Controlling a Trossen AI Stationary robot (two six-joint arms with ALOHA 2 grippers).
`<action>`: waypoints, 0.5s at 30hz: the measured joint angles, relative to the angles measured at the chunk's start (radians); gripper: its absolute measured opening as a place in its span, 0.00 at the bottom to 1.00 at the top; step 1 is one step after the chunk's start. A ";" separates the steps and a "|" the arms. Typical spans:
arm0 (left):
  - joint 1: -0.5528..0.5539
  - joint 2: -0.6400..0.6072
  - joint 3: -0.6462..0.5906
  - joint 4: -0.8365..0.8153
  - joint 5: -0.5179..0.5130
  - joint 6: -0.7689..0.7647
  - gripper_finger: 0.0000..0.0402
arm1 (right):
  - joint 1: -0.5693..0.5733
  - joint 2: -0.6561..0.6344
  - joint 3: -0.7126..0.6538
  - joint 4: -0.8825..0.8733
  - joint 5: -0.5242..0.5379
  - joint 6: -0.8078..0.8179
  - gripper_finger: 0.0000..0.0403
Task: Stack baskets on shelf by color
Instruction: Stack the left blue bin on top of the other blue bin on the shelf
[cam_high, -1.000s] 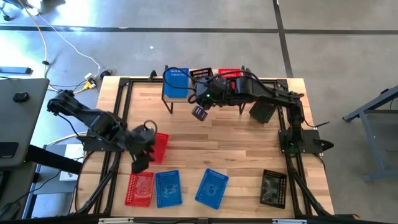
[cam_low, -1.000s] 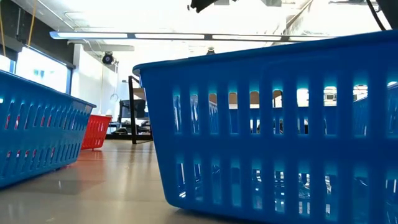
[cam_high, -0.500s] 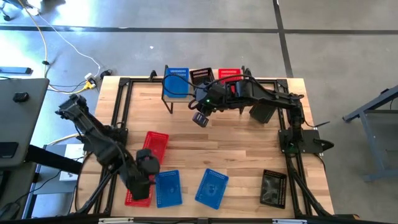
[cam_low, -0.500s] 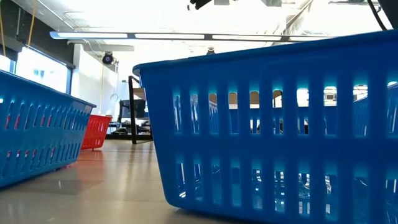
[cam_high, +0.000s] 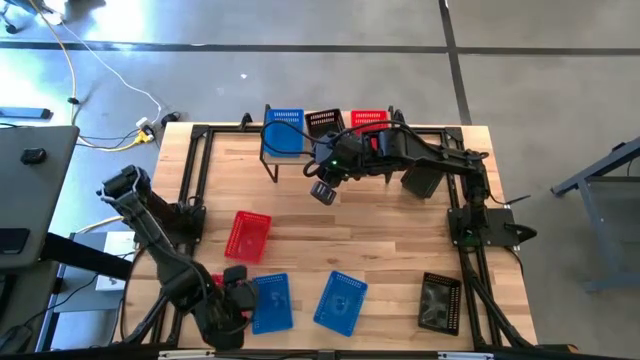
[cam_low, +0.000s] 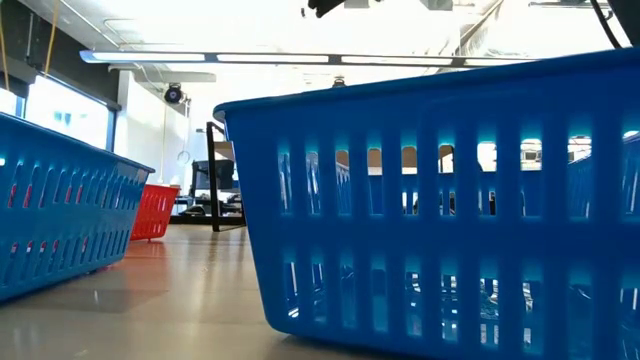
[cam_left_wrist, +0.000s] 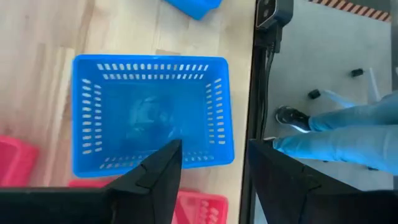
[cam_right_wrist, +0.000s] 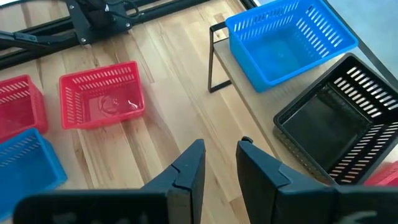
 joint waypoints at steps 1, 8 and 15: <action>-0.001 0.011 0.000 0.004 -0.002 -0.005 0.43 | 0.000 0.000 0.000 0.000 0.000 0.001 0.20; -0.009 0.090 0.000 0.095 -0.003 -0.007 0.43 | 0.000 0.000 0.000 -0.007 0.000 0.024 0.20; -0.009 0.163 0.000 0.153 0.008 -0.008 0.43 | 0.000 0.000 0.000 -0.011 0.000 0.023 0.20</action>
